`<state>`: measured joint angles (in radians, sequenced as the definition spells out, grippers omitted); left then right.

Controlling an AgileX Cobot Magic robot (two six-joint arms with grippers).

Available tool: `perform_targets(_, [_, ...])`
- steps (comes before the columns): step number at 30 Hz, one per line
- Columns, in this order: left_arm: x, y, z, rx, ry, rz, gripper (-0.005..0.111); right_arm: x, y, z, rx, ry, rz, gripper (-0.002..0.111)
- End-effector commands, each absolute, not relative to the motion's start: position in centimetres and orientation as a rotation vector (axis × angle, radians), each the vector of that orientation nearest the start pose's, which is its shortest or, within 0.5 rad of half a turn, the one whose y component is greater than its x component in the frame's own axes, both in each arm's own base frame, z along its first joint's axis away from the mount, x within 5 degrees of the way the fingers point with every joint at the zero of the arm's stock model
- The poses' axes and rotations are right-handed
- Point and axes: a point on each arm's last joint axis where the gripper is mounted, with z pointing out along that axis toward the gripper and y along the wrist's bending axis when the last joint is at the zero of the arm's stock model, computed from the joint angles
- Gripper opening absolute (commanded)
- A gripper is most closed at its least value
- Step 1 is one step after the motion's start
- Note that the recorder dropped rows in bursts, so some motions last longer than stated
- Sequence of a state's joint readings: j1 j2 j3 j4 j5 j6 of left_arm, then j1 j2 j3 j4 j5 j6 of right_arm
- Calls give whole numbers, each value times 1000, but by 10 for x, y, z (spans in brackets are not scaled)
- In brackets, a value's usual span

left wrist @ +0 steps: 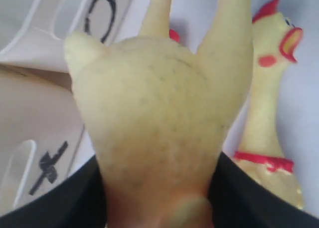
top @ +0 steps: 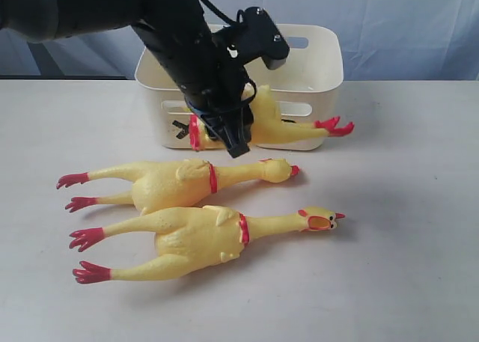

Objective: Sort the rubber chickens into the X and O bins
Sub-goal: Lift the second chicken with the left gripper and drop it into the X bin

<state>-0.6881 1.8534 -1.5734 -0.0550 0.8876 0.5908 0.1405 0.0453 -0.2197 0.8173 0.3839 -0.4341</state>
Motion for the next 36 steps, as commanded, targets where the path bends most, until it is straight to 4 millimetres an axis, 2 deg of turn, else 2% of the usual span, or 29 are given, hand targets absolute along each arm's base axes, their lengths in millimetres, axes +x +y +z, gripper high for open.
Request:
perform_targets(1, [323,-262,290,1398,2090,-23,0,40,31,261,-64,1614,593,0])
perform_targets(8, [340,-255,300,1209,2013,152,0,40,31,261,-63,1615,599,0])
perform_targets(12, [350,-253,309,1038,1953,195,0,40,31,261,-63,1614,598,0])
perform_targets(14, [356,-250,315,917,1931,162,0,40,31,261,-63,1614,598,0])
perform_targets(17, [369,-240,321,709,1927,24,0,40,31,261,-63,1614,598,0])
perform_targets(21, [391,-216,320,471,1953,-97,0,40,31,261,-63,1614,598,0])
perform_targets(26, [408,-197,322,331,1908,-216,0,40,31,261,-63,1614,598,0])
perform_targets(30, [421,-191,309,248,1913,-294,0,40,31,261,-62,1612,597,0])
perform_targets(36, [439,-183,273,233,1984,-260,0,40,31,261,-63,1614,598,0])
